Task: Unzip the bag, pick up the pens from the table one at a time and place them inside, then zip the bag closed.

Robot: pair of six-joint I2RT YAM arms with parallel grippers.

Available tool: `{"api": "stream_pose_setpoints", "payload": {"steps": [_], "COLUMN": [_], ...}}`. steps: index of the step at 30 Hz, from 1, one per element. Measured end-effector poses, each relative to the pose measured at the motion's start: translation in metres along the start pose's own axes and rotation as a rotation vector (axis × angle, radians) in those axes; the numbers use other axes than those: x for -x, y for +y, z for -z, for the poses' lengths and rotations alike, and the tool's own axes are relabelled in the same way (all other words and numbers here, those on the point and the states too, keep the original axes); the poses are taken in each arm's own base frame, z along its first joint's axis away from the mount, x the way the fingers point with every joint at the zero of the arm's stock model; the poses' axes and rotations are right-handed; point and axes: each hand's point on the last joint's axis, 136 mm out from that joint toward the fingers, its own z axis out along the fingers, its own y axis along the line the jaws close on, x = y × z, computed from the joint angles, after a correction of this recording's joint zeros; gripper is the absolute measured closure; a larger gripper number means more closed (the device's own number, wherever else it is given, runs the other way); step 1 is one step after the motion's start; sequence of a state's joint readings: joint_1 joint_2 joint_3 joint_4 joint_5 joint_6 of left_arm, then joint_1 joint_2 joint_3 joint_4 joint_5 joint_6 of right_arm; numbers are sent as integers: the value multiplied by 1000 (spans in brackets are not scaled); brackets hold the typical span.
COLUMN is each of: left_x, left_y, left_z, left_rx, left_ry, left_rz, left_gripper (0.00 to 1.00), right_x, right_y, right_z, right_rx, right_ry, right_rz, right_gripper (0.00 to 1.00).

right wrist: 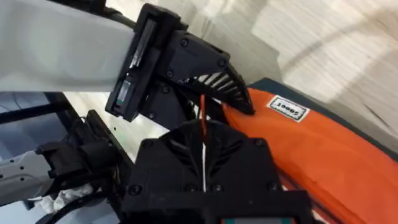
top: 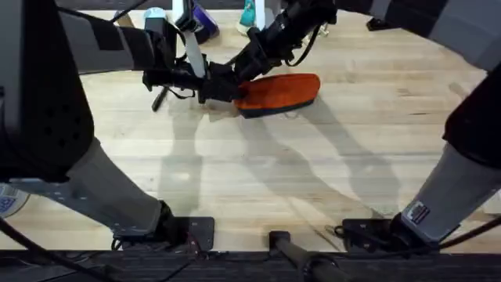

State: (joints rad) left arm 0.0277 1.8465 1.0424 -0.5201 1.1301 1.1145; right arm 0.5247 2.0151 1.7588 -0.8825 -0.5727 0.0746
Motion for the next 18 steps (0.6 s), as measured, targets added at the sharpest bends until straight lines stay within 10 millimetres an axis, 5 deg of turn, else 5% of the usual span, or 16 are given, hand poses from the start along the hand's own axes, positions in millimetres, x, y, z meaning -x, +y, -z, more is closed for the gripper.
{"api": "stream_pose_setpoints", "payload": {"steps": [15, 18], "left_x": [0, 0], "left_y": [0, 1], "left_z": [0, 0], "left_rx": [0, 2], "left_ry": [0, -1], "left_rz": [0, -5], "left_gripper": [959, 959], "right_x": [0, -1], "right_y": [0, 7], "right_z": [0, -1], "right_rx": [0, 29], "right_ry": [1, 7], "right_rz": [0, -3], "right_gripper": [960, 655]}}
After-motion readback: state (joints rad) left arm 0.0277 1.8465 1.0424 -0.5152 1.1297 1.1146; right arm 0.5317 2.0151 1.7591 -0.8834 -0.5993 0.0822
